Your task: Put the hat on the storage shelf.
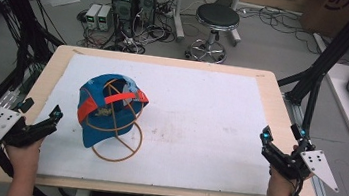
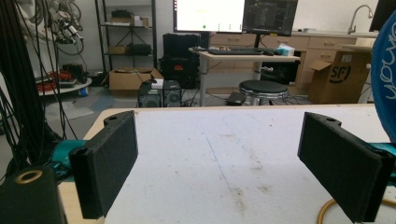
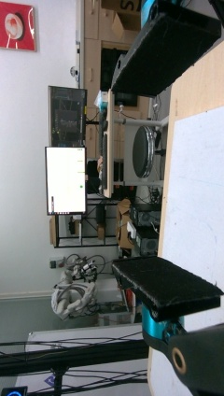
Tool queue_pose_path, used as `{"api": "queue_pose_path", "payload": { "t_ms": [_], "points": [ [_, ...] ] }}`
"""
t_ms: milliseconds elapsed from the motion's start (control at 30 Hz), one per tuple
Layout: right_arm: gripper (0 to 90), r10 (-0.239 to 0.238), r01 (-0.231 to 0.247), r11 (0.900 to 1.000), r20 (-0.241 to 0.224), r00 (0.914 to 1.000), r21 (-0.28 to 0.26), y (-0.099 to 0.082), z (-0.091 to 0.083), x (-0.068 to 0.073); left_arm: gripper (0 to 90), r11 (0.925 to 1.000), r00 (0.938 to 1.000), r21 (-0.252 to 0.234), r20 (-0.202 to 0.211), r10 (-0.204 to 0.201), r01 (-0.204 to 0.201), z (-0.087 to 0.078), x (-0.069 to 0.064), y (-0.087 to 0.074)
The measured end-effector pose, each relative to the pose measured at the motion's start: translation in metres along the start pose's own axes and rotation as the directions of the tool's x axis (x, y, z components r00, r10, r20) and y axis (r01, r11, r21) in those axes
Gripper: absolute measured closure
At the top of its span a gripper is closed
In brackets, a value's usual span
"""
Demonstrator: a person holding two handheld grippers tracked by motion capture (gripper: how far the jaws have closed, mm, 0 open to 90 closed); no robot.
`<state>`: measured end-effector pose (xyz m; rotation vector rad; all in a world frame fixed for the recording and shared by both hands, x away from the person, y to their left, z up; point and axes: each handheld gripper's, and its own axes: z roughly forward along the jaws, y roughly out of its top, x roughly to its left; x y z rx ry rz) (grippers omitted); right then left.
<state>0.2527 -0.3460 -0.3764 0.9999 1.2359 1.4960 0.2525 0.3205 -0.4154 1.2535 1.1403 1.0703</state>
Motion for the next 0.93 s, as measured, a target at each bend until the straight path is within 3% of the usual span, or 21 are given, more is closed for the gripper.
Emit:
{"api": "queue_pose_path", "payload": {
  "t_ms": [667, 933],
  "points": [
    [12.4, 0.011, -0.01, 0.9999, -0.023, 0.9997, 0.008, -0.0035, 0.0028, 0.0006, 12.6, 1.0, 1.0, 0.005, -0.002, 0.002, -0.002, 0.0005, 0.0005, -0.0001],
    [12.4, 0.001, -0.002, 1.0, 0.006, 1.0, 0.005, -0.0039, 0.0028, 0.0006, 12.6, 1.0, 1.0, 0.001, -0.005, 0.0, 0.0, 0.0007, 0.0006, 0.0003]
  ]
}}
